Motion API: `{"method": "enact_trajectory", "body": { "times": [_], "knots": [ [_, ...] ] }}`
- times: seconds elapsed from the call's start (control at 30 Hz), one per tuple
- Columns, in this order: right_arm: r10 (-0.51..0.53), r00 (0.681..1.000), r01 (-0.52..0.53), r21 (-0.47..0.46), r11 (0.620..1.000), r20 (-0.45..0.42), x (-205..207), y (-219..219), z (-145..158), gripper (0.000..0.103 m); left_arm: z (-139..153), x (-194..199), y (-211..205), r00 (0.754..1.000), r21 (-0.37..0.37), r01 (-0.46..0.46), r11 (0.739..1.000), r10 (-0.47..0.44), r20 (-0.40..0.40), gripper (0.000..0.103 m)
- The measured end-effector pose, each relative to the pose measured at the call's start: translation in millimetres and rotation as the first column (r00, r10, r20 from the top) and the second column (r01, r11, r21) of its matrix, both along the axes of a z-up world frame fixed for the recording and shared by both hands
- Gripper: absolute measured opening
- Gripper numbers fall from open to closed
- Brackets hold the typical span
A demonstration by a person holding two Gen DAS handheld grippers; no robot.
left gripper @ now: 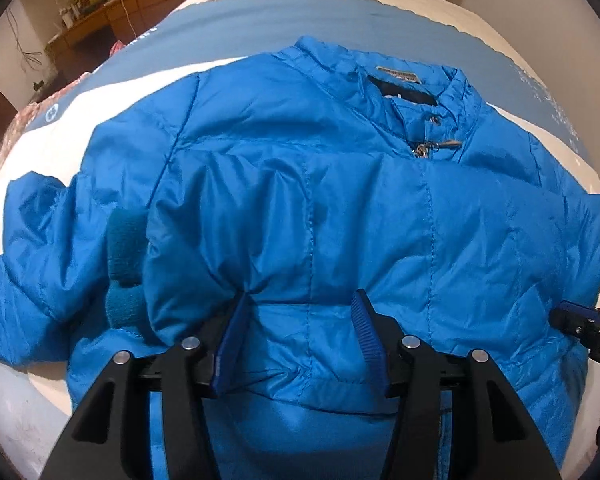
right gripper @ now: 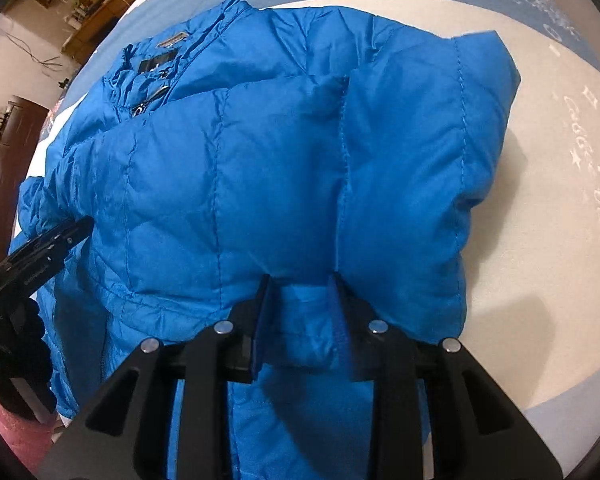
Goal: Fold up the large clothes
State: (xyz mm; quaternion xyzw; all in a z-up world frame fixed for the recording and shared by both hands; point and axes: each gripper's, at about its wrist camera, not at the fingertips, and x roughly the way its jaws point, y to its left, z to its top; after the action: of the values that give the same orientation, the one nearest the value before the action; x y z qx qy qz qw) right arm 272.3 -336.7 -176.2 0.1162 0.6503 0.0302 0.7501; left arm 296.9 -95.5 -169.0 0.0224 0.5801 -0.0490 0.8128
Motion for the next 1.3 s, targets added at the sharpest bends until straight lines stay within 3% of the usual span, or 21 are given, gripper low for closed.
{"method": "enact_trajectory", "body": {
  "times": [0.2, 0.37, 0.47, 0.57, 0.6, 0.67, 0.7, 0.8, 0.97, 1.1, 1.13, 1.23, 1.3],
  "knots": [
    [0.02, 0.995, -0.019, -0.013, 1.0, 0.095, -32, 15, 67, 0.037, 63, -30, 63, 0.993, -0.1, -0.057, 0.993, 0.066, 0.096, 0.057],
    [0.033, 0.996, -0.031, -0.027, 0.999, 0.08, -35, 43, 64, 0.037, 73, -55, 175, 0.97, -0.042, -0.225, 0.974, 0.228, 0.086, 0.058],
    [0.029, 0.998, -0.027, -0.037, 0.999, 0.047, -31, 61, 53, 0.037, 60, -75, 262, 0.925, 0.035, -0.377, 0.925, 0.375, 0.061, 0.059],
    [0.021, 0.999, -0.018, -0.065, 0.998, 0.048, -29, 75, 48, 0.036, 51, -96, 329, 0.872, 0.035, -0.488, 0.872, 0.487, 0.042, 0.063],
    [0.017, 0.999, -0.013, -0.073, 0.997, 0.048, -31, 74, 47, 0.036, 47, -103, 358, 0.843, 0.031, -0.538, 0.842, 0.537, 0.037, 0.064],
    [0.0, 0.999, 0.003, -0.087, 0.996, 0.04, -33, 70, 44, 0.036, 42, -112, 399, 0.797, 0.0, -0.604, 0.797, 0.604, 0.026, 0.066],
    [-0.006, 0.999, 0.009, -0.095, 0.995, 0.038, -34, 69, 43, 0.036, 38, -115, 423, 0.764, -0.034, -0.644, 0.764, 0.644, 0.015, 0.067],
    [-0.041, 0.999, 0.044, -0.118, 0.992, 0.024, -41, 58, 39, 0.036, 24, -114, 469, 0.702, -0.15, -0.708, 0.691, 0.712, -0.031, 0.068],
    [-0.081, 0.997, 0.081, -0.131, 0.988, 0.008, -44, 47, 35, 0.036, -7, -99, 503, 0.657, -0.235, -0.746, 0.624, 0.747, -0.101, 0.073],
    [-0.091, 0.996, 0.09, -0.144, 0.985, 0.001, -47, 43, 33, 0.036, -9, -91, 507, 0.65, -0.228, -0.75, 0.621, 0.756, -0.077, 0.079],
    [-0.096, 0.995, 0.095, -0.149, 0.984, 0.001, -47, 41, 33, 0.036, -8, -90, 507, 0.645, -0.226, -0.753, 0.618, 0.761, -0.071, 0.079],
    [-0.113, 0.994, 0.11, -0.156, 0.982, -0.01, -48, 33, 27, 0.036, -5, -89, 501, 0.64, -0.208, -0.756, 0.621, 0.768, -0.035, 0.044],
    [-0.12, 0.992, 0.113, -0.163, 0.98, -0.034, -46, 27, 18, 0.036, -2, -89, 500, 0.637, -0.257, -0.75, 0.61, 0.77, -0.032, 0.026]
  ]
}}
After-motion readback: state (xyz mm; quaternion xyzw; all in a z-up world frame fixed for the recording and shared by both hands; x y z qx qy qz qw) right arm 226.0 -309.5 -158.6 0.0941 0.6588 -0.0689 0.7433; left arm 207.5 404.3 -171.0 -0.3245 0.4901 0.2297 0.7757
